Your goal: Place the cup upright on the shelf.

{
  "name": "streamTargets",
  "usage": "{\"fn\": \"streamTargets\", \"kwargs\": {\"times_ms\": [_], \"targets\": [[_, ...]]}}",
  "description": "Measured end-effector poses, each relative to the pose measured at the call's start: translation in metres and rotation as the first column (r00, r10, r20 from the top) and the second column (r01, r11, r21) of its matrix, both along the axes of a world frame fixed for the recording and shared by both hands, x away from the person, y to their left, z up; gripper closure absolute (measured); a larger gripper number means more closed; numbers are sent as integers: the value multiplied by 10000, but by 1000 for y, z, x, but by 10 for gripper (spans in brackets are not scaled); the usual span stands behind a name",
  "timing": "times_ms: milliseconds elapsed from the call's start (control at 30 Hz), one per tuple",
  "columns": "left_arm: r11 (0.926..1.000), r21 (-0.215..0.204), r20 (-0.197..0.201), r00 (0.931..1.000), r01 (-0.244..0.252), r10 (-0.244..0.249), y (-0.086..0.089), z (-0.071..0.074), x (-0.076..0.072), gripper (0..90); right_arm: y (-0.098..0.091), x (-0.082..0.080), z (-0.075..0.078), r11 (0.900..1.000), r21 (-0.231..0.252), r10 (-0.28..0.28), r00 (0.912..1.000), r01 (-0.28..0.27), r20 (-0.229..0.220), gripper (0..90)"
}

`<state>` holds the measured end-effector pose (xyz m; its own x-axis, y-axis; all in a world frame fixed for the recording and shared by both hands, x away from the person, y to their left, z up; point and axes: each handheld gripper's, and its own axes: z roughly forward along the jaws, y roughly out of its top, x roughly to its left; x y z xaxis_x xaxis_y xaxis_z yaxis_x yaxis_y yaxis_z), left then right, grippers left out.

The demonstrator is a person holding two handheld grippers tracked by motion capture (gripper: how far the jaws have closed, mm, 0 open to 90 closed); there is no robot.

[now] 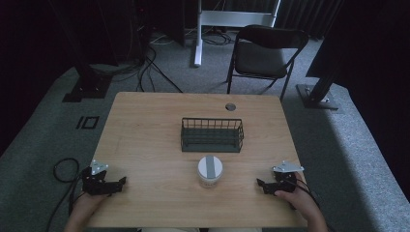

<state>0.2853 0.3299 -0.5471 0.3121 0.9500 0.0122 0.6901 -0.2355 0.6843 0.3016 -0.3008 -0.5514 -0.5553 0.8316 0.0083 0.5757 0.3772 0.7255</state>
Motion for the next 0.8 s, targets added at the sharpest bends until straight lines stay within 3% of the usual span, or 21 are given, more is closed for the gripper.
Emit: {"fn": "streamTargets", "kwargs": {"times_ms": [500, 800], "targets": [[9998, -9, 14, 9998, 214, -214, -1, 0, -1, 6, 6, -1, 0, 10000, -27, 89, 10000, -89, 25, 116], [9998, -13, 14, 9998, 213, -213, -1, 0, -1, 6, 16, 0, 4, 9989, 317, 339, 9994, -342, 79, 116]]}}
